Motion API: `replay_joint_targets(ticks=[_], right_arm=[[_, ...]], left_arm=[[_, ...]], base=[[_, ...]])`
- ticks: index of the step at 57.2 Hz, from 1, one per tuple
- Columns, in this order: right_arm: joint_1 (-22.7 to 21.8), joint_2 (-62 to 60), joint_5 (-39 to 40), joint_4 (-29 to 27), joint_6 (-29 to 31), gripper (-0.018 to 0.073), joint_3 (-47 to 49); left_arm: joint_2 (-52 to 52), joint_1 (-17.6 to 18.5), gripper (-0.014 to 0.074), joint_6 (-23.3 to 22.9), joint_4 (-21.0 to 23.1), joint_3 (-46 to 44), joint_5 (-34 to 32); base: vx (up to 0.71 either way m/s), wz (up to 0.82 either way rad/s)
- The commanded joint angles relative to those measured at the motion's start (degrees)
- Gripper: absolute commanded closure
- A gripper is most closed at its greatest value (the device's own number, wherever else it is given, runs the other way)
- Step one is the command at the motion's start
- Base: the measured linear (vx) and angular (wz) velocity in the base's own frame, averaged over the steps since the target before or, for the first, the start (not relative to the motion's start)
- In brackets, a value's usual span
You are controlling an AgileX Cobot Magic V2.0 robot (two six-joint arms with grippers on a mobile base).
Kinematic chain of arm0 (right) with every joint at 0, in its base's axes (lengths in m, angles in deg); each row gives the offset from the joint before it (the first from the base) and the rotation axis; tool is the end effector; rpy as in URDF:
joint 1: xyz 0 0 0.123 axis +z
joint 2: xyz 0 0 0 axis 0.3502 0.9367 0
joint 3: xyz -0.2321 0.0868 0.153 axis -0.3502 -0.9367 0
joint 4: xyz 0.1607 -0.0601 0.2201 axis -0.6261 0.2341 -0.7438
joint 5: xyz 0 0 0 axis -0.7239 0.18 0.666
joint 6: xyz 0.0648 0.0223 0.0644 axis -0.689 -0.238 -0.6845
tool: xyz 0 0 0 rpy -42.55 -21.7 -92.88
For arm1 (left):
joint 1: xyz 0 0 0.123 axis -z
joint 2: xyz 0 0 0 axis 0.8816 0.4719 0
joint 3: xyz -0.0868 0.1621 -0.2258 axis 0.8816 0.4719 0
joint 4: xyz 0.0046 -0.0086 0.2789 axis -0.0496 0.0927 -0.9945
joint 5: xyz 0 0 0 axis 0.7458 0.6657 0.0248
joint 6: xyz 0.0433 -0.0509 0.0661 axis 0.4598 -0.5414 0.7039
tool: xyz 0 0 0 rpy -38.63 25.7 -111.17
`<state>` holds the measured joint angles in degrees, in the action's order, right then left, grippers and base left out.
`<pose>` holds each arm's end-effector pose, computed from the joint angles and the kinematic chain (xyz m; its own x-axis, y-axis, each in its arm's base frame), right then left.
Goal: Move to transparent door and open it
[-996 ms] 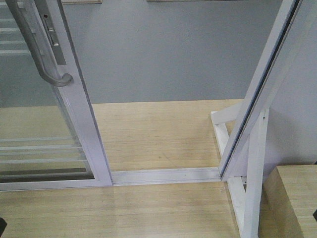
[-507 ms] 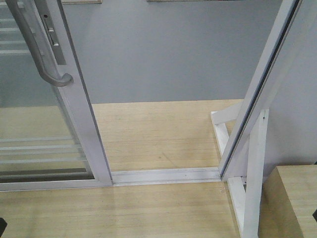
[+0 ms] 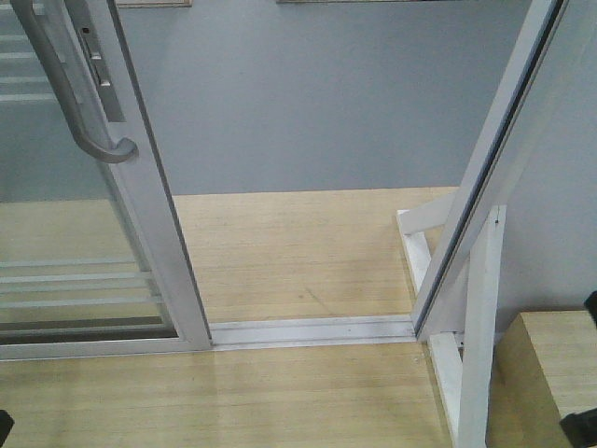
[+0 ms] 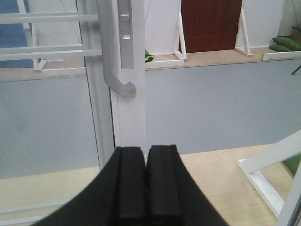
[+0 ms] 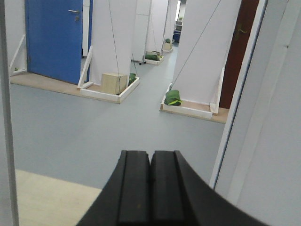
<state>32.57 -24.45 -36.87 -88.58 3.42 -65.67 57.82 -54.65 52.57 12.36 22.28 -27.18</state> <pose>0.0772 0.0174 0.2084 -0.0133 -0.1186 -0.9928 -0.2214 0.9686 -0.1128 0.0798 -0.0096 0.1830 -0.1448 0.0090 -0.9894 0.1191 0.9928 -0.0084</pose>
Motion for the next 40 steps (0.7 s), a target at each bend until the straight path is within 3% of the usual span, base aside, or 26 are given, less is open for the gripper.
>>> replay_joint_targets(ticks=[1,11,40], right_arm=[[-0.24,-0.8,5.04,0.22,-0.02,0.0565,-2.87],[-0.24,-0.67,-8.23,0.07,-0.02,0.0565,-3.42],[-0.24,-1.07,-7.7,0.01,-0.02,0.0565,-3.41]], left_arm=[[-0.79,0.31,0.0602,-0.26,0.13,0.52,-4.88],[-0.79,0.31,0.0602,-0.26,0.13,0.52,-4.88],[-0.79,0.31,0.0602,-0.26,0.13,0.52,-4.88]], base=[[0.0,0.0],[0.0,0.0],[0.0,0.0]])
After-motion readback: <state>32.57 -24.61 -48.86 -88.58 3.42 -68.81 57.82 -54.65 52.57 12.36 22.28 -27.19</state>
